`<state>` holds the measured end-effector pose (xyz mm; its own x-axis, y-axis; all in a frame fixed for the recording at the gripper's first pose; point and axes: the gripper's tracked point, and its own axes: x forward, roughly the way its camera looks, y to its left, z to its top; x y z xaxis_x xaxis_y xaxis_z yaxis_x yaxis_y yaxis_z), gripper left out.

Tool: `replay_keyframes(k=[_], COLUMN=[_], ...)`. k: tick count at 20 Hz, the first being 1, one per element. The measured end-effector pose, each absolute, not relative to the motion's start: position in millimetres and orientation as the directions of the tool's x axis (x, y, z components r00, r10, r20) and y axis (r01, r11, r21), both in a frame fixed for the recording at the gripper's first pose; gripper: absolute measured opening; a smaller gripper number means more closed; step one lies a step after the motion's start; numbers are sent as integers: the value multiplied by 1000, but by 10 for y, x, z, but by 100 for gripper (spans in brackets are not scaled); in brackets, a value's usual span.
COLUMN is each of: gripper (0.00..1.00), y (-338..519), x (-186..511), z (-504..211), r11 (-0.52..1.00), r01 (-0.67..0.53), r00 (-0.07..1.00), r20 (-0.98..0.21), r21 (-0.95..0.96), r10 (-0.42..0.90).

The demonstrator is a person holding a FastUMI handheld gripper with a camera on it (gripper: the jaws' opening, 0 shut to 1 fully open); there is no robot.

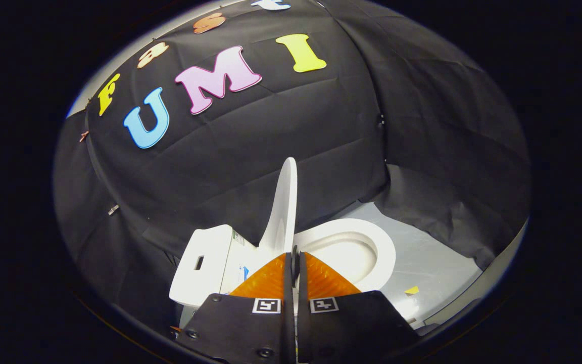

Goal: Open the toilet lid.

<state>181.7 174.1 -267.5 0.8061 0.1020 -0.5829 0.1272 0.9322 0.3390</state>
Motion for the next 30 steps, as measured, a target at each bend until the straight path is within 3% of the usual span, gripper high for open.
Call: replay_keyframes(k=[19,30], gripper=[8,8], y=[3556,4477], x=[1654,1566], z=[-2211,-2295], r11=[991,980], r01=[-115,-185], r00=[871,894], r20=[-473,-428], r21=[65,-78], r10=[132,135])
